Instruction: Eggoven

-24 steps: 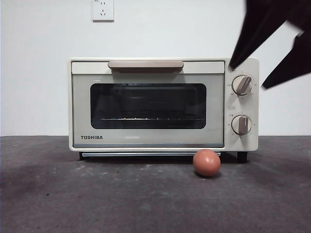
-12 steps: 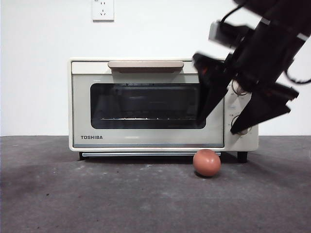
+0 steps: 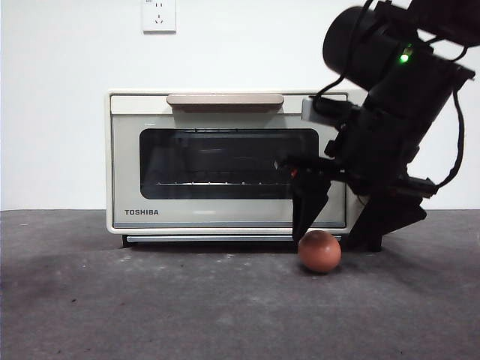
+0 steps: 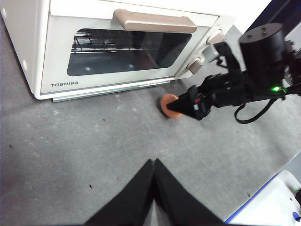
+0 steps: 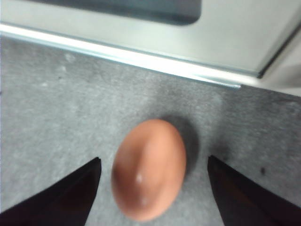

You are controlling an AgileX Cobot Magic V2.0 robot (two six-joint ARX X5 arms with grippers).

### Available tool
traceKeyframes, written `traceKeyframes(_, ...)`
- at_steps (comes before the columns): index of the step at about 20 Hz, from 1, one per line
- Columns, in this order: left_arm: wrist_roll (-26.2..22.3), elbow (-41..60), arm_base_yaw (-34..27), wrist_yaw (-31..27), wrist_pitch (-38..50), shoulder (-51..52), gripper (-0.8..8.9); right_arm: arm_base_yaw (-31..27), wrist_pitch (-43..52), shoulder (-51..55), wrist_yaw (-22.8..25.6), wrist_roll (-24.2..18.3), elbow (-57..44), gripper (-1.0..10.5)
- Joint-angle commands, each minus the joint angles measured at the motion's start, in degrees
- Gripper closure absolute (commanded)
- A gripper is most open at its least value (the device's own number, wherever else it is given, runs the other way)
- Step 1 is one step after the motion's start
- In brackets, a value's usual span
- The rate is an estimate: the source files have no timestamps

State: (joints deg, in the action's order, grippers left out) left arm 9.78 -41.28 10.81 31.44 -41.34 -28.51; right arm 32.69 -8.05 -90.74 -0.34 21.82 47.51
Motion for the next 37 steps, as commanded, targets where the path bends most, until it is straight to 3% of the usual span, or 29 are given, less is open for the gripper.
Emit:
traceKeyframes(1,-0.72,-0.87,0.24,0.04,0.63,-0.28,8.06,0.59,1.86,-2.19,0.20,0.92,1.75,5.8)
traceKeyframes(11,-0.74,-0.87,0.24,0.04,0.66,-0.28,8.06,0.57,2.01,-7.41,0.42,1.14,3.19,6.0)
traceKeyframes(20,-0.72,-0.87,0.24,0.04,0.66,-0.28,8.06,0.57,1.44,-7.43,0.72,1.75,3.19,9.4)
traceKeyframes(24,-0.74,-0.87,0.24,0.02,0.70,-0.87,8.06,0.57,1.57,-6.64,0.11,1.68,3.21,9.4)
traceKeyframes(28,-0.76,-0.87,0.31,0.04,3.41,-4.17,8.06,1.11,-1.66,-1.01,-1.51,1.33,3.21,9.4)
traceKeyframes(35,0.46,-1.77,5.95,-0.20,18.56,-15.82,8.06,4.11,-12.92,17.84,-1.57,-0.39,3.21,9.4)
traceKeyframes(37,1.20,-3.19,8.94,-3.89,23.21,-20.39,8.06,4.42,-15.50,23.26,-1.60,-0.39,3.21,9.4)
